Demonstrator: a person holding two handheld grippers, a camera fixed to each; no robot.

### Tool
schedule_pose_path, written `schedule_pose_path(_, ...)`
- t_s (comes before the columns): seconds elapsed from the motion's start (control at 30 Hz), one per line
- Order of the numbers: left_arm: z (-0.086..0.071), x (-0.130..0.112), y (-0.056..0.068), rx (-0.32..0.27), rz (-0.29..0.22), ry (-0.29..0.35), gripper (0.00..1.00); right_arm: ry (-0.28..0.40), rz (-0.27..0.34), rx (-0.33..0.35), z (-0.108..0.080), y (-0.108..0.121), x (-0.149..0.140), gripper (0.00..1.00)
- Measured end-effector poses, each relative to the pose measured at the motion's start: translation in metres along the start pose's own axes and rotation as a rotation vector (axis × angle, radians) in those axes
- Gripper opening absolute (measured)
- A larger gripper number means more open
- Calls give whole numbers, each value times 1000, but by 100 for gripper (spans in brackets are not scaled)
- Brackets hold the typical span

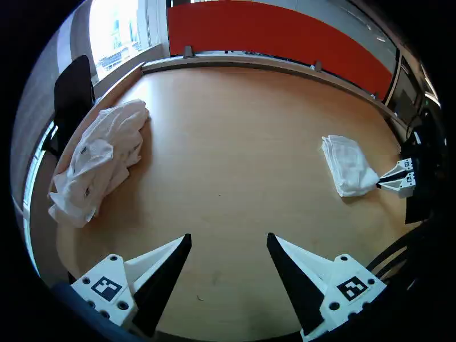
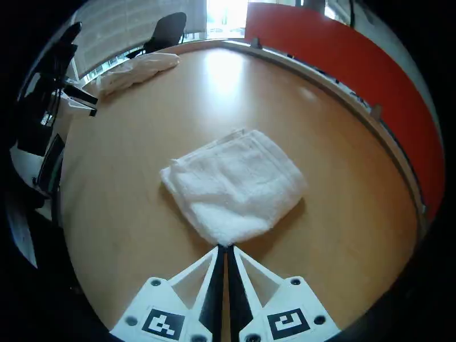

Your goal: Fold towel

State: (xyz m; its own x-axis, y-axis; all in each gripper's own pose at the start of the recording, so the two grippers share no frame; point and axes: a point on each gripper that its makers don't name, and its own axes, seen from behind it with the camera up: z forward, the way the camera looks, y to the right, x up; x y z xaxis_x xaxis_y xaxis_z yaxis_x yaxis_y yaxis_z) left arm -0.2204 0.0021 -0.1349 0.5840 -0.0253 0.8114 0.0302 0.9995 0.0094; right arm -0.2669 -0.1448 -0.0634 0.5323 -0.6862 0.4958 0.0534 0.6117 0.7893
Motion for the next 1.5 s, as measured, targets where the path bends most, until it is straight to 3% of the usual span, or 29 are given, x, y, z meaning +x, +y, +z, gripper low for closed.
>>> schedule_pose_path(0.6,0,15,13,-25,1,38,99,156,-92,-35,-33,24,107,4)
schedule_pose_path(1.0,-7,29,13,-26,5,68,98,288,-128,-56,-72,42,179,4)
schedule_pose_path(1.2,-10,33,17,-31,9,78,99,318,-146,-76,-91,50,194,4)
schedule_pose_path(1.5,-11,37,25,-42,20,86,99,320,-134,-97,-107,64,188,4)
